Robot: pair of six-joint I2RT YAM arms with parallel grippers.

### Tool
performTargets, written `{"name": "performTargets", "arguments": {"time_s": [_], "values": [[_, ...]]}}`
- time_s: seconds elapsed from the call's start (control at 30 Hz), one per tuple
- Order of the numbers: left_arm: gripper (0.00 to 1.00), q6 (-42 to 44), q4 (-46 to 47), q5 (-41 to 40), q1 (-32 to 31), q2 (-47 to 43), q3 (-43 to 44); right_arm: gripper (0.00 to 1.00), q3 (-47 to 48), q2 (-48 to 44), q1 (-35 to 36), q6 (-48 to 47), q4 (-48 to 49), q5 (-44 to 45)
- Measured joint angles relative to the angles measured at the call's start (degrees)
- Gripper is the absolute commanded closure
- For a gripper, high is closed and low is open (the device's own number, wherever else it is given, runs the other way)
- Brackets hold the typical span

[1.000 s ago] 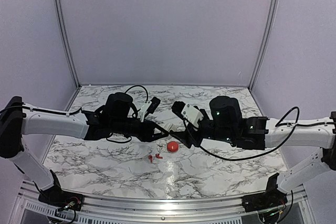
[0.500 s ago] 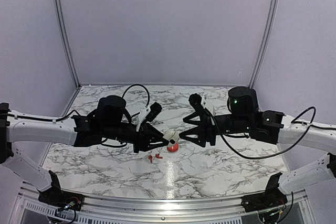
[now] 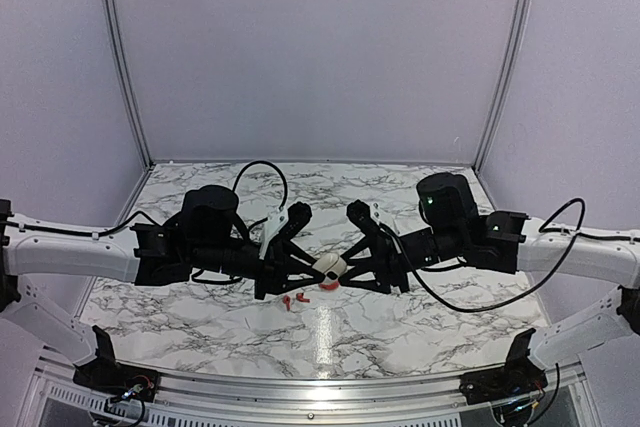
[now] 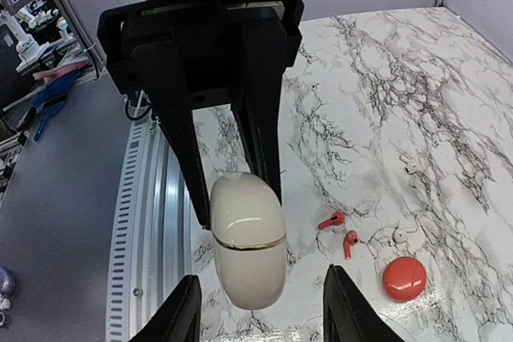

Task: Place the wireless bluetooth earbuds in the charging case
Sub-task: Pass from the left arm to the right

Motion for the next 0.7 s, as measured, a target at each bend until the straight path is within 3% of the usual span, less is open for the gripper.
{"name": "performTargets", "arguments": {"time_s": [0.37, 0.7], "values": [[0.98, 2.67, 0.00, -0.72, -0.70, 0.02, 0.02, 0.62, 1.75, 2.36, 0.55, -1.68, -2.58, -1.86], [0.98, 3.41, -0.02, -1.03, -1.40, 0.07, 0.02, 0.76, 3.23, 3.13, 1.62, -2.69, -2.80, -2.01]]}}
